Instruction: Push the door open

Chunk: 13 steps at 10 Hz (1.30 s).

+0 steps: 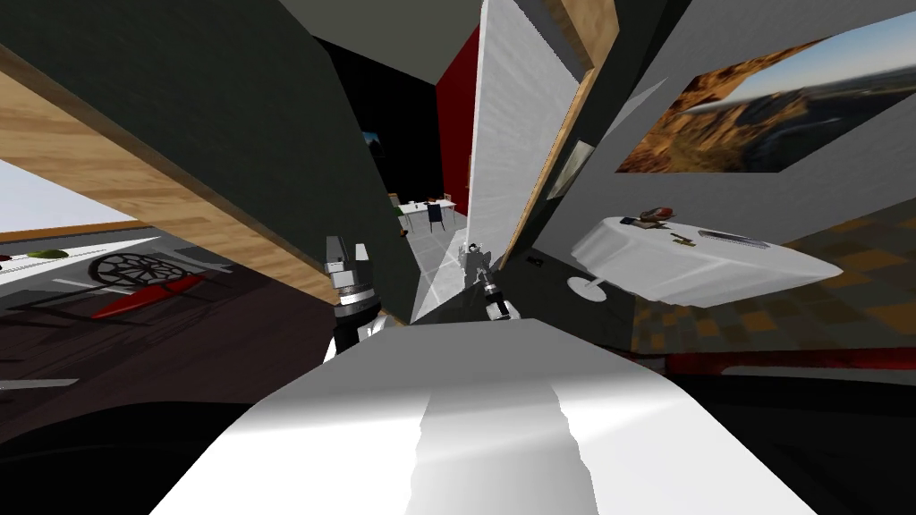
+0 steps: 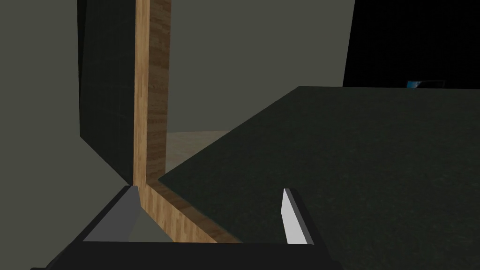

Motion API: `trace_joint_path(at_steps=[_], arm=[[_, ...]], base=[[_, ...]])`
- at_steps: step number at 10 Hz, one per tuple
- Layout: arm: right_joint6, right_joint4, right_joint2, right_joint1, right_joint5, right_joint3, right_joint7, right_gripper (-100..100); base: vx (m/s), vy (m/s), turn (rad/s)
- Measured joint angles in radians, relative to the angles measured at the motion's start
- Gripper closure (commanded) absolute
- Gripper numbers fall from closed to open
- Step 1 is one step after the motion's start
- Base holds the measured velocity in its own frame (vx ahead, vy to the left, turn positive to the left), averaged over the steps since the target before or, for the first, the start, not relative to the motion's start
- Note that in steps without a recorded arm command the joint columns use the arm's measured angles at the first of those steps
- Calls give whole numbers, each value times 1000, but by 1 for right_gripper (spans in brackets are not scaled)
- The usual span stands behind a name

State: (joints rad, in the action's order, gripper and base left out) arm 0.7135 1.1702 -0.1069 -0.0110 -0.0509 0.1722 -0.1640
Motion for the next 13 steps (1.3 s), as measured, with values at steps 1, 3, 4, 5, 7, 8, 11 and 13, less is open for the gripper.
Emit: trace_joint_path(at_steps=[1,3,4,5,7,8,11,13], arm=[[5,-21,1,5,-1,3,0,-100],[13,-68,2,26,-2,8,1,-100],[16,-86,2,33,-2,11,1,-100],[22,-110,5,42,-3,13,2,-100],[28,-148,3,58,-3,18,0,-100],[32,-172,4,68,-4,20,-1,-100],[51,-242,7,95,-4,27,0,-100],[61,-286,10,113,-5,30,0,-100]], base=[[70,-107,76],[73,-104,60],[68,-92,63],[60,-102,74],[56,-104,63],[60,-98,60],[71,-88,58],[53,-89,61]])
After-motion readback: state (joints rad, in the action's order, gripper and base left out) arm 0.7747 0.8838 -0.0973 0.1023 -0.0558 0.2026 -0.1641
